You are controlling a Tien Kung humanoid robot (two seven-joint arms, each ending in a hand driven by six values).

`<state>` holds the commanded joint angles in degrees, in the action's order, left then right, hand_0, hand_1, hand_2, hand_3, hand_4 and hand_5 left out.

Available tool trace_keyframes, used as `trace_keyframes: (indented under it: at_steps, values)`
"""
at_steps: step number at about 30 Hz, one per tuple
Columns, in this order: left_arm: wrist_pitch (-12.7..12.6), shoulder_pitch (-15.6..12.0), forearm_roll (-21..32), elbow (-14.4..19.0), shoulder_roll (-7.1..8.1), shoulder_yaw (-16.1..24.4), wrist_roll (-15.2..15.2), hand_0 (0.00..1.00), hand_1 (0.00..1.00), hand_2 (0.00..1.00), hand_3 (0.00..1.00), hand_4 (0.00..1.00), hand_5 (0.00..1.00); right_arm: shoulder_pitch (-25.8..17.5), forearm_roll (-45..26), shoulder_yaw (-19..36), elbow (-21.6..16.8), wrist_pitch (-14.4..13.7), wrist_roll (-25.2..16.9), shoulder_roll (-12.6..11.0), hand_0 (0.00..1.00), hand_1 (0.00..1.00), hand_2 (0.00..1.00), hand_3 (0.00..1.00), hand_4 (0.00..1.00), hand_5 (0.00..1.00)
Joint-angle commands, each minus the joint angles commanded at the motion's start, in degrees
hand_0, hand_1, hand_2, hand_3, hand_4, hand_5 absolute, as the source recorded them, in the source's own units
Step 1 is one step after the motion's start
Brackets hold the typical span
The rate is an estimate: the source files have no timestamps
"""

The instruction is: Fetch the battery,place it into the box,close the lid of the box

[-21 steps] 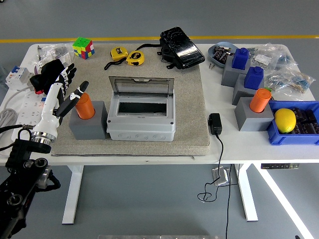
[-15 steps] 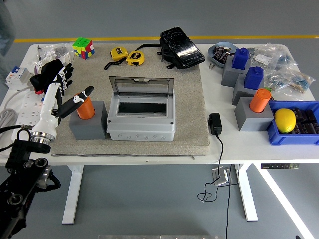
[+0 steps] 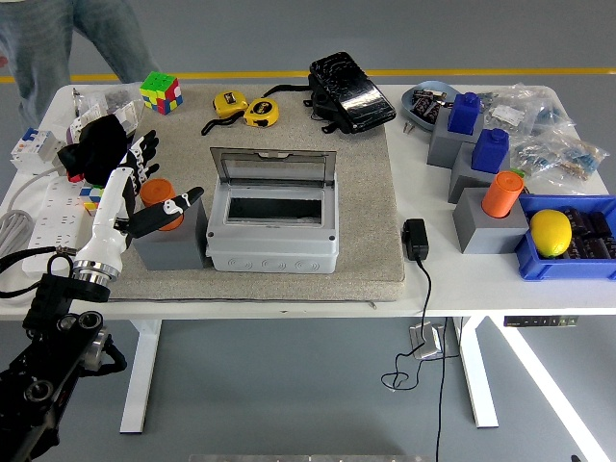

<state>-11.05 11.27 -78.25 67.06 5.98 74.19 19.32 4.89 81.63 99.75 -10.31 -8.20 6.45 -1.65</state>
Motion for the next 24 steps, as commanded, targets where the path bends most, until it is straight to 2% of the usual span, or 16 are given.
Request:
trace_keyframes:
  at_steps: [8, 24]
  values:
    - [0.5, 0.2, 1.3, -1.4, -0.92, -0.4, 0.7, 0.925, 0.988, 0.985, 0.998, 0.998, 0.596, 0.1, 0.0, 0.1, 0.0, 0.0, 0.0, 0.0, 0.829, 0.793, 0.766, 0.798, 0.998, 0.998]
    - [0.1, 1.7, 1.1, -4.7, -0.86, -0.2, 1.0, 0.926, 0.984, 0.979, 0.994, 0.998, 0.597, 0.3, -0.1, 0.1, 0.0, 0.0, 0.0, 0.1, 0.829, 0.793, 0.766, 0.798, 0.998, 0.998]
